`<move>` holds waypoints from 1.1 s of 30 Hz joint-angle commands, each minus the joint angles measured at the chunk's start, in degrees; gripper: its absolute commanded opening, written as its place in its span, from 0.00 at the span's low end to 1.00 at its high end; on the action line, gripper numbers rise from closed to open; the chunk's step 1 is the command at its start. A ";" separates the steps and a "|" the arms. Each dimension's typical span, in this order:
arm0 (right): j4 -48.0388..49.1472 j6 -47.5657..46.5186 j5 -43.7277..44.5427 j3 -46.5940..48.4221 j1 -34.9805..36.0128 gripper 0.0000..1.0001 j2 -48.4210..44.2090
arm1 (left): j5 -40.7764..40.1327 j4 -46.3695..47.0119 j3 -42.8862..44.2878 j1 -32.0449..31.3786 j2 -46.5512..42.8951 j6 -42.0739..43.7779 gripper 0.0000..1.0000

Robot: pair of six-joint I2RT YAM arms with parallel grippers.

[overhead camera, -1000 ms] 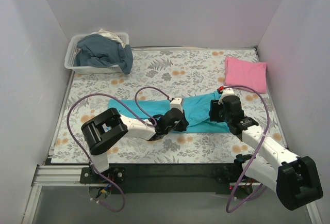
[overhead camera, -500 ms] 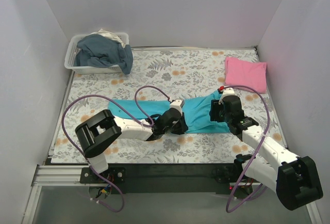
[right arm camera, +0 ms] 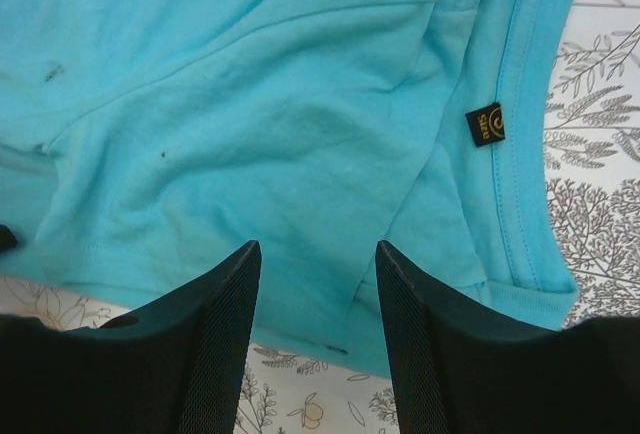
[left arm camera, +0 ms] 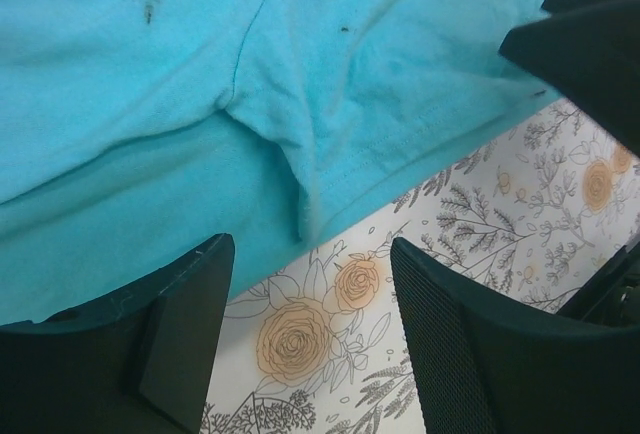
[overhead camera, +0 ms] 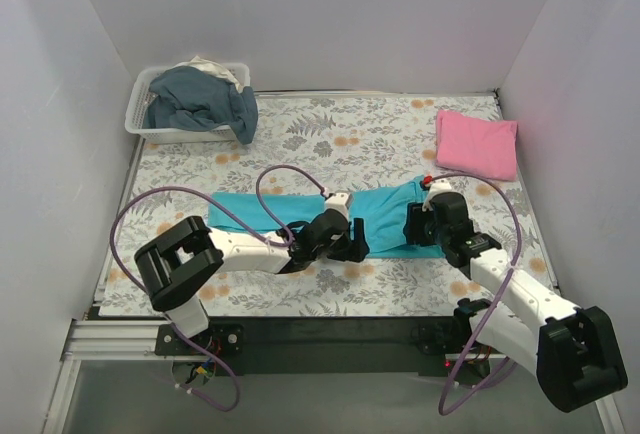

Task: Fold and stack the t-shirts
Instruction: Fold the tshirt

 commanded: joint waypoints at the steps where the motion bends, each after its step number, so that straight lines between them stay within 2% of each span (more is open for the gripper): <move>1: -1.29 0.58 -2.58 -2.11 -0.12 0.45 -2.17 | -2.80 -1.36 -0.45 0.72 -5.77 1.15 0.60; 8: -3.05 0.93 -3.81 -2.47 0.41 0.46 -1.64 | -2.27 -1.36 -0.19 4.50 -9.12 3.26 0.60; 12: -4.63 0.67 -8.28 -1.86 1.37 0.44 1.16 | -1.14 -1.19 -0.97 8.80 -12.71 4.31 0.60; 17: -7.79 1.28 -8.64 -0.19 5.59 0.43 2.31 | -0.60 -0.83 -2.55 17.68 -14.66 5.54 0.61; 25: -9.55 1.37 -0.21 5.69 5.68 0.45 -4.72 | -6.32 -1.19 -6.42 21.81 -14.57 6.16 0.61; 30: -7.54 -0.29 1.11 10.88 5.77 0.45 3.52 | -4.29 1.19 -8.97 24.63 -12.55 4.76 0.61; 33: -3.15 -0.65 1.12 11.85 5.07 0.45 8.70 | -4.73 2.15 -10.11 25.24 -11.58 4.40 0.61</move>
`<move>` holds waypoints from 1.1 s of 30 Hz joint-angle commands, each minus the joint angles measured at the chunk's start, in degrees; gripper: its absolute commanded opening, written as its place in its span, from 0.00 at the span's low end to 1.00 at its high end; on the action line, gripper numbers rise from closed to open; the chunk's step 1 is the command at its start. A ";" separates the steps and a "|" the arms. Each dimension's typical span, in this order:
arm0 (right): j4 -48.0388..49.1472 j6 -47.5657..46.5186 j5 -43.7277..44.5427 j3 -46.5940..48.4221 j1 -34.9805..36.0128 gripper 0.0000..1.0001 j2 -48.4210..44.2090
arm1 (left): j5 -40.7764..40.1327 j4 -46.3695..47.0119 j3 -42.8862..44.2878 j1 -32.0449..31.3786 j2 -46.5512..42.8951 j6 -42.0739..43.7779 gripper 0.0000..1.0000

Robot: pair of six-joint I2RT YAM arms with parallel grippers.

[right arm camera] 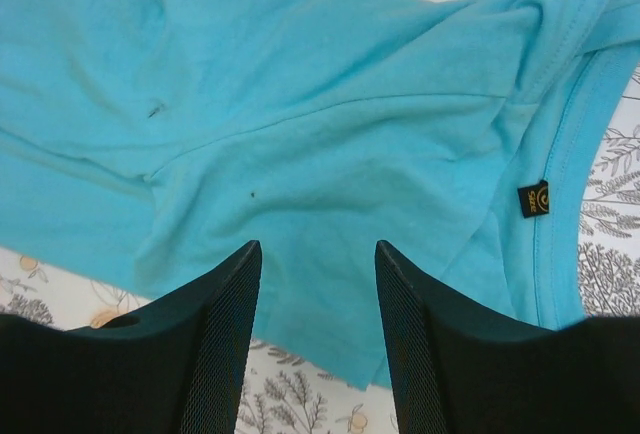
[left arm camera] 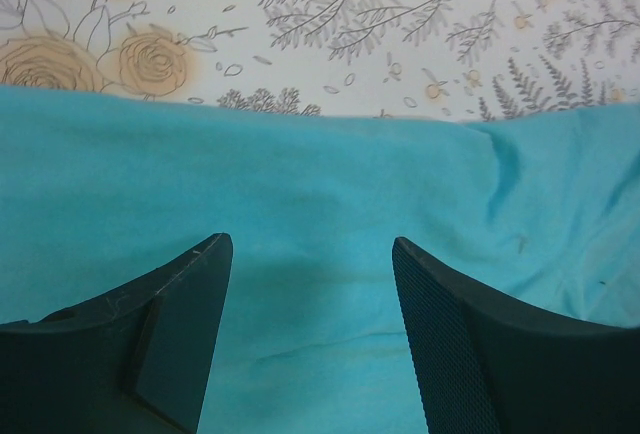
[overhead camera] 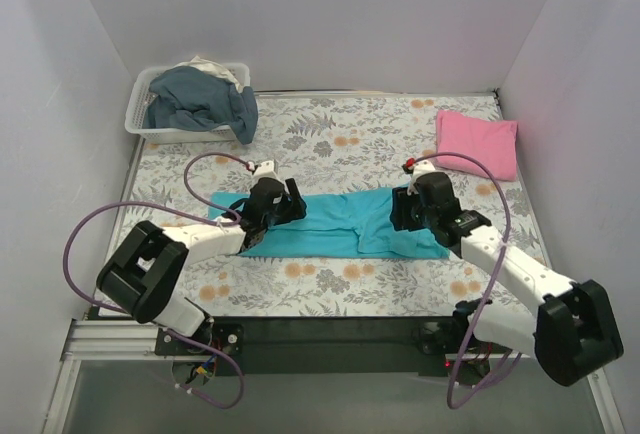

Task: Fold and stack the t-shirts
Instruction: Fold the tshirt

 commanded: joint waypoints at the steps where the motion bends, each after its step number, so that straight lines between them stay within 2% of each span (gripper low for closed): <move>1: 5.40 -1.20 0.94 1.67 -1.33 0.44 5.58 | -0.71 1.74 -1.05 0.81 0.61 -0.54 0.61; 9: 10.16 -1.72 -1.70 2.11 -5.73 0.44 15.95 | -2.46 4.20 -4.73 2.48 3.52 -2.82 0.61; 14: 10.25 -2.34 -1.09 0.88 -9.77 0.44 18.32 | -4.58 5.43 -8.25 2.83 0.36 -4.23 0.61; 19: 10.61 -3.74 -4.25 0.88 -14.60 0.44 22.54 | -5.29 5.17 -11.41 3.01 -2.63 -5.37 0.61; 28: 10.61 -4.89 -6.36 3.95 -16.10 0.44 27.82 | -2.04 6.57 -13.26 2.92 -5.01 -6.78 0.60; 33: 10.08 -5.94 -7.23 10.80 -16.37 0.44 30.72 | -1.59 6.93 -13.26 1.43 -8.17 -5.90 0.60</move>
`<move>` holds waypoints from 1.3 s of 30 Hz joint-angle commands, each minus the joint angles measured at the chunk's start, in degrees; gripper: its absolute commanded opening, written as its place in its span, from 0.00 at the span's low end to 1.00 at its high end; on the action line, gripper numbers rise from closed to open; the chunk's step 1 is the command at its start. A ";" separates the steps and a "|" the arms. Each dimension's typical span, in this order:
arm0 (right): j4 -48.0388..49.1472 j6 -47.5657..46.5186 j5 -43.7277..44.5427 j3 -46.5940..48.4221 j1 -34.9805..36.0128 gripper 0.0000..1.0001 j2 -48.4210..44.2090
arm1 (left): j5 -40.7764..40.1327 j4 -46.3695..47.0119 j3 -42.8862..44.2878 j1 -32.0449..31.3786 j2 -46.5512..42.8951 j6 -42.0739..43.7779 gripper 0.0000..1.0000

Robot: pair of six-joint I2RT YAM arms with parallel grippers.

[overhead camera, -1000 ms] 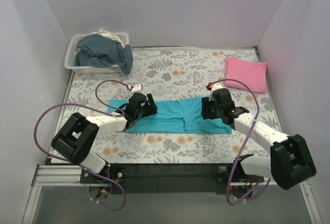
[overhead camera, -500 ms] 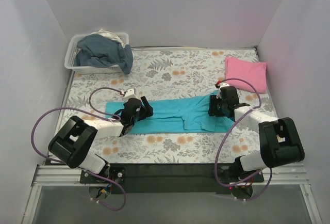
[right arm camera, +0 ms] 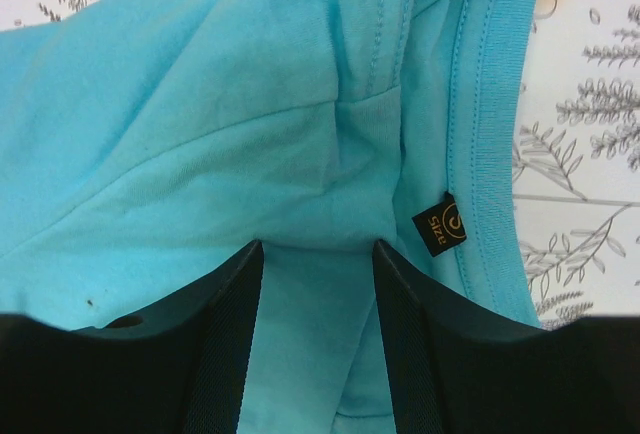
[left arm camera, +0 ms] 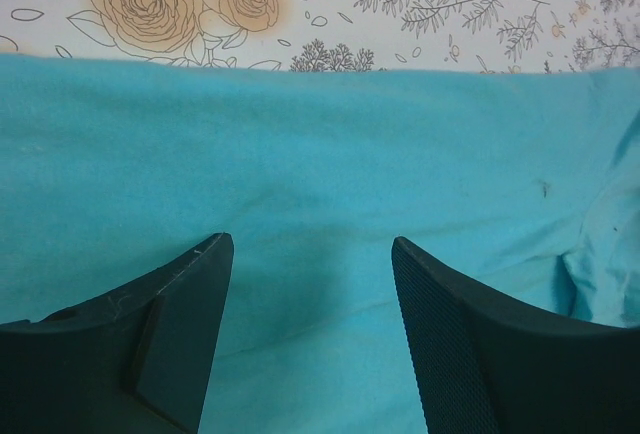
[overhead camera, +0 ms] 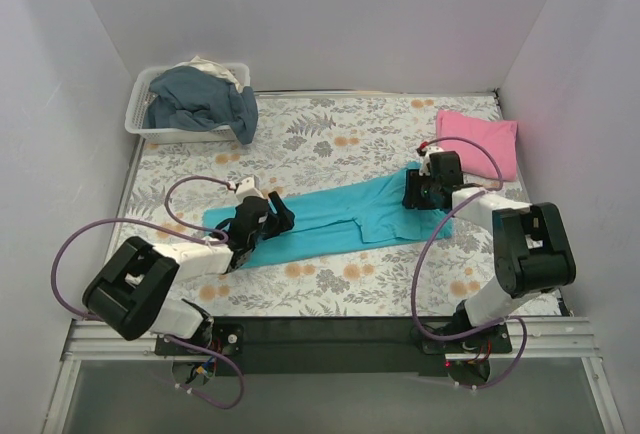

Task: Fold and stack the t-shirts
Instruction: Fold the tshirt

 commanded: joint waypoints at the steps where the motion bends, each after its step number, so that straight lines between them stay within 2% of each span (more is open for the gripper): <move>1: -2.73 -1.86 -0.48 4.82 -0.65 0.44 3.33 | -0.04 -1.44 -0.98 -0.72 -3.95 0.53 0.60; 8: -6.15 -2.56 -6.11 20.02 -0.65 0.43 16.85 | 1.37 -2.24 -3.44 -1.68 -5.53 -1.67 0.61; 20: -9.93 -2.73 -8.13 42.77 0.84 0.42 34.26 | -1.01 -0.48 -6.17 -10.82 -3.70 -8.96 0.61; 26: -13.71 -2.03 -8.22 54.39 2.95 0.43 40.50 | -1.18 -0.21 -2.83 -17.58 -2.37 -11.60 0.61; 31: -16.87 -1.94 -8.57 63.08 4.70 0.43 43.94 | -0.31 1.36 -2.12 -22.68 -2.90 -13.62 0.61; 33: -16.88 -2.21 -8.75 63.80 5.23 0.43 43.95 | -0.22 2.07 -1.69 -24.87 -2.81 -13.45 0.61; 39: -16.36 -3.79 -10.51 62.58 6.55 0.43 36.40 | -3.90 1.20 2.97 -27.00 -4.21 -7.66 0.61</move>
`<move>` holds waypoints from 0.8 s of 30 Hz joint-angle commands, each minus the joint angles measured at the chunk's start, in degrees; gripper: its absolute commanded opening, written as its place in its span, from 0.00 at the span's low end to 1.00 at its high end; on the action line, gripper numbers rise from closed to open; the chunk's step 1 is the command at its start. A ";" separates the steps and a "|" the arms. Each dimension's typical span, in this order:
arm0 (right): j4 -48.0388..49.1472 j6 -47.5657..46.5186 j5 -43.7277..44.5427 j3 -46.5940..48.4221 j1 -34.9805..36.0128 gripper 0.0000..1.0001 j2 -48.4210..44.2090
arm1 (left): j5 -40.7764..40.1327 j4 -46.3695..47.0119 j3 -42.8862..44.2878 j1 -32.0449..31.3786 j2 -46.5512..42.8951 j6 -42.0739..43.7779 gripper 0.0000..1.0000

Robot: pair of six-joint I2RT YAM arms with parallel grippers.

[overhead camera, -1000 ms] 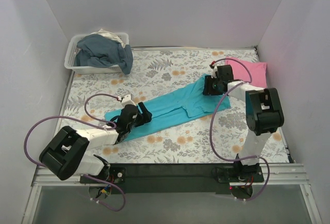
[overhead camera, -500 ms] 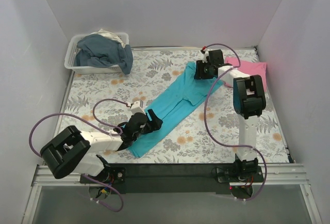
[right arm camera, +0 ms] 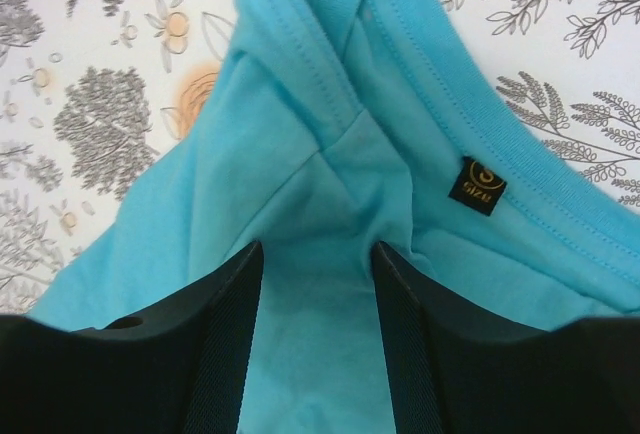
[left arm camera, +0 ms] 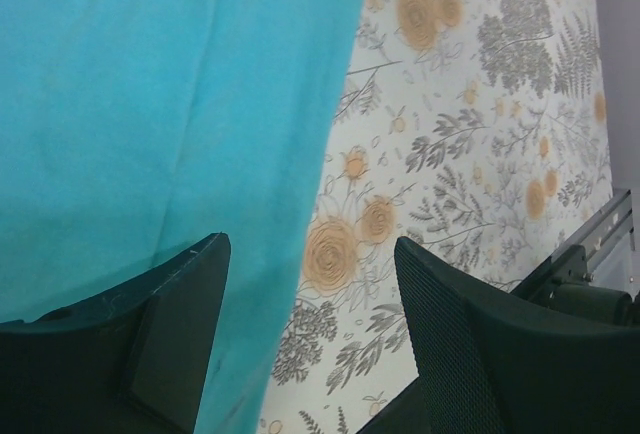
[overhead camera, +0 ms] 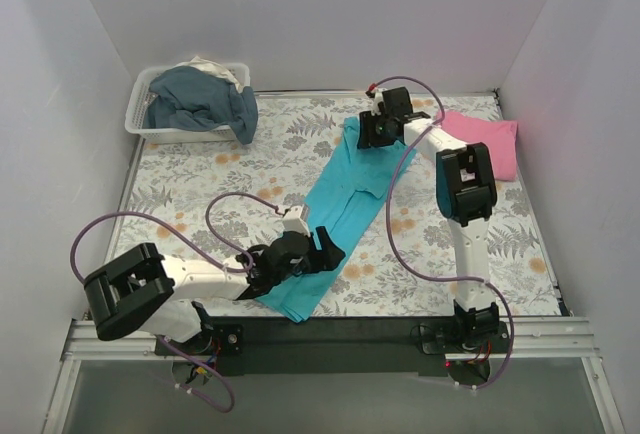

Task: Fold and stack the t-shirts
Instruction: Fold the tshirt

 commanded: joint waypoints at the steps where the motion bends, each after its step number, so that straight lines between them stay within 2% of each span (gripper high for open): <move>1: -0.42 -1.47 -1.70 0.31 0.72 0.44 -8.41 | -4.45 -1.23 4.31 -0.31 -3.43 5.87 0.63; 7: 1.34 -3.32 2.25 -10.05 0.72 0.45 -23.44 | -12.02 -6.76 6.95 -0.31 -10.29 14.42 0.67; 14: 6.78 -1.57 4.71 -29.56 1.24 0.45 -35.57 | -12.55 -10.90 -0.33 -0.31 -12.23 11.18 0.67; 19: 12.41 -0.33 5.95 -38.71 1.95 0.45 -38.75 | -11.76 -12.75 -7.71 -0.31 -17.49 7.48 0.67; 24: 13.82 -0.33 6.30 -39.60 2.56 0.45 -37.26 | -11.49 -13.72 -9.40 -0.31 -21.46 7.04 0.67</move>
